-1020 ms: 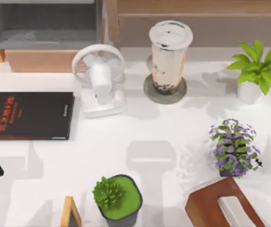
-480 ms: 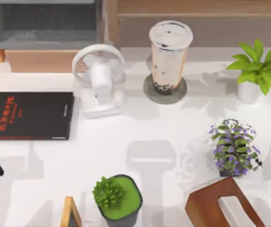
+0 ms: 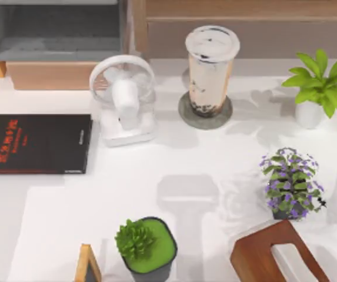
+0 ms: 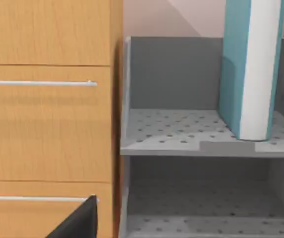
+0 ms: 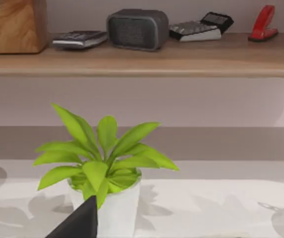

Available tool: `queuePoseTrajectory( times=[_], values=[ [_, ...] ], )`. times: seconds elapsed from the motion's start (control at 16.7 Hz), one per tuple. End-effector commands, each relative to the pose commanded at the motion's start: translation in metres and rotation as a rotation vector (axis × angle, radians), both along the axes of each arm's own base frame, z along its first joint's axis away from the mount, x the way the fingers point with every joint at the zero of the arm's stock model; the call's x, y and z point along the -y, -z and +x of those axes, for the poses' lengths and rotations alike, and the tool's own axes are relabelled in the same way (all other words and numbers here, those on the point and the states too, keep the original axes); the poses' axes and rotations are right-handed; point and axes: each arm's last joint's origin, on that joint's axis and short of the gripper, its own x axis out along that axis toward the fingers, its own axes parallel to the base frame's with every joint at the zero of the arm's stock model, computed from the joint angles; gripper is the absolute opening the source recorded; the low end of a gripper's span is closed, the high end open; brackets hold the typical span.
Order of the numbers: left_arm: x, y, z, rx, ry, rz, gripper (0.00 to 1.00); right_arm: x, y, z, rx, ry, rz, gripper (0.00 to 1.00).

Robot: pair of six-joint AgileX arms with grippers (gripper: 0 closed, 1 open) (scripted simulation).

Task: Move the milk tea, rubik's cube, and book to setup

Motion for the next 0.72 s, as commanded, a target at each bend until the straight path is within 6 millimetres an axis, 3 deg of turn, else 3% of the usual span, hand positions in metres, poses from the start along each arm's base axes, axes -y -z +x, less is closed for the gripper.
queuePoseTrajectory(
  times=[0.18,0.36,0.48,0.72],
  values=[
    [0.008,-0.039,0.043,-0.017,0.003,-0.007,1.0,0.0,0.0,0.0,0.0,0.0,0.0,1.0],
    [0.023,-0.059,0.109,-0.057,0.005,-0.008,1.0,0.0,0.0,0.0,0.0,0.0,0.0,1.0],
    [0.037,-0.057,0.157,-0.089,0.007,-0.005,1.0,0.0,0.0,0.0,0.0,0.0,0.0,1.0],
    [0.068,-0.029,0.242,-0.132,0.009,0.004,1.0,0.0,0.0,0.0,0.0,0.0,0.0,1.0]
  ],
)
